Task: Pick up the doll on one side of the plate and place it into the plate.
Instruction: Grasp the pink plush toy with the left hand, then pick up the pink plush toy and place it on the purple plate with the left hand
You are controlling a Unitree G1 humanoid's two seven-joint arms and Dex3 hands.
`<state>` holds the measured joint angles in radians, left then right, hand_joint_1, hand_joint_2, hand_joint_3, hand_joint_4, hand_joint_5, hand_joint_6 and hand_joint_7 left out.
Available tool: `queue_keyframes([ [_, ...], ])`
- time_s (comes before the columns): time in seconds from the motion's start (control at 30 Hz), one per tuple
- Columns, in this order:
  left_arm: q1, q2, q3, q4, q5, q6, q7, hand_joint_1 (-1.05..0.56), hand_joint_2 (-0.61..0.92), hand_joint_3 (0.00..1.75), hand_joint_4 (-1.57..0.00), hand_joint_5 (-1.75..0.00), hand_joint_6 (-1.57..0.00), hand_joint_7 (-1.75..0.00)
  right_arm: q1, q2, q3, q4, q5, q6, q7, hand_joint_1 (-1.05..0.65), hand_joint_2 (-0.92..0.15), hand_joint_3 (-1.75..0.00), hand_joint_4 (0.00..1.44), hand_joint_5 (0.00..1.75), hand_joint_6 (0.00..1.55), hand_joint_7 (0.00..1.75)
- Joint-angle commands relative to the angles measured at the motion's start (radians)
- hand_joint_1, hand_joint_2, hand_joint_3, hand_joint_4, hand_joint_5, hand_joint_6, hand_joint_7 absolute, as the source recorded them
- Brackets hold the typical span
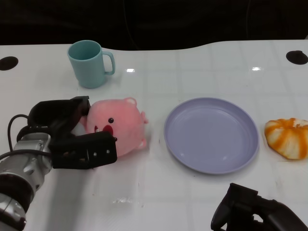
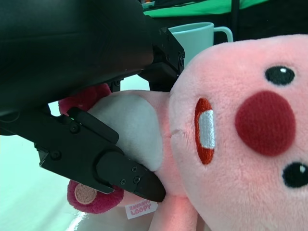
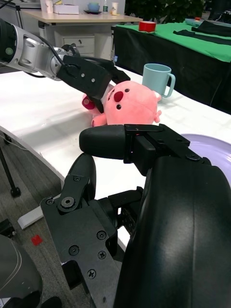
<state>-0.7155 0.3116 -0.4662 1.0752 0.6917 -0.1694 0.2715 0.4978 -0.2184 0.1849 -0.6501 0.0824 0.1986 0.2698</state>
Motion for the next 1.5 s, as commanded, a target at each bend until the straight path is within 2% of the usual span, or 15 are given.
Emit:
queue_keyframes([
  [0.03,0.014,0.02,0.034,-0.037,-0.031,-0.01,0.027,-0.19,0.91,0.31,-0.79,-1.75,-0.6,-1.75,-0.004,-0.004,-0.008,0.004,0.006,-0.008,0.0,-0.25,-0.8,-0.69,0.69,1.74,0.51,1.62],
  [0.17,0.027,0.019,0.069,-0.08,-0.071,-0.007,0.006,-0.19,0.9,0.34,-0.81,-1.75,-0.64,-1.75,-0.002,-0.002,-0.009,0.001,0.01,0.001,-0.003,-0.24,-0.8,-0.69,0.69,1.74,0.51,1.61],
  [0.3,0.054,0.025,0.088,-0.161,-0.091,0.012,-0.017,-0.19,0.79,0.56,-0.85,-1.75,-0.67,-1.75,-0.004,0.001,-0.008,-0.002,0.009,0.004,-0.008,-0.22,-0.81,-0.68,0.68,1.73,0.51,1.62],
  [0.57,0.102,0.027,0.146,-0.377,-0.129,0.078,-0.094,-0.16,0.75,0.58,-0.88,-1.75,-0.68,-1.75,-0.023,0.007,0.001,0.012,0.003,0.017,-0.012,-0.22,-0.82,-0.67,0.67,1.74,0.5,1.62],
  [0.7,0.11,0.018,0.164,-0.463,-0.138,0.1,-0.126,-0.14,0.54,0.98,-0.9,-1.75,-0.72,-1.75,-0.026,0.011,0.01,0.017,0.0,0.017,-0.014,-0.22,-0.82,-0.68,0.67,1.74,0.5,1.63],
  [0.97,0.071,-0.07,0.148,-0.583,-0.153,0.154,-0.209,-0.17,0.42,1.25,-0.96,-1.75,-0.79,-1.75,-0.019,0.01,0.013,0.026,-0.006,-0.006,-0.007,-0.21,-0.8,-0.71,0.68,1.75,0.5,1.64],
  [1.1,0.035,-0.125,0.129,-0.581,-0.144,0.163,-0.223,-0.15,0.39,1.28,-0.97,-1.75,-0.79,-1.72,-0.021,0.01,0.01,0.023,-0.004,0.0,-0.006,-0.21,-0.79,-0.71,0.68,1.75,0.5,1.64],
  [1.17,0.013,-0.154,0.113,-0.567,-0.134,0.176,-0.228,-0.15,0.39,1.26,-0.95,-1.74,-0.85,-1.57,-0.022,0.009,0.008,0.021,-0.004,0.006,-0.007,-0.21,-0.79,-0.71,0.69,1.75,0.51,1.64],
  [1.3,-0.036,-0.226,0.075,-0.522,-0.116,0.192,-0.221,-0.17,0.38,1.28,-0.97,-1.75,-0.79,-1.73,-0.018,0.006,0.008,0.02,-0.002,0.002,-0.003,-0.2,-0.8,-0.7,0.68,1.75,0.5,1.64],
  [1.5,-0.089,-0.294,0.038,-0.434,-0.096,0.193,-0.209,-0.17,0.43,1.18,-0.94,-1.75,-0.75,-1.75,-0.014,0.006,0.011,0.018,-0.004,-0.001,0.0,-0.21,-0.8,-0.7,0.68,1.75,0.5,1.64],
])
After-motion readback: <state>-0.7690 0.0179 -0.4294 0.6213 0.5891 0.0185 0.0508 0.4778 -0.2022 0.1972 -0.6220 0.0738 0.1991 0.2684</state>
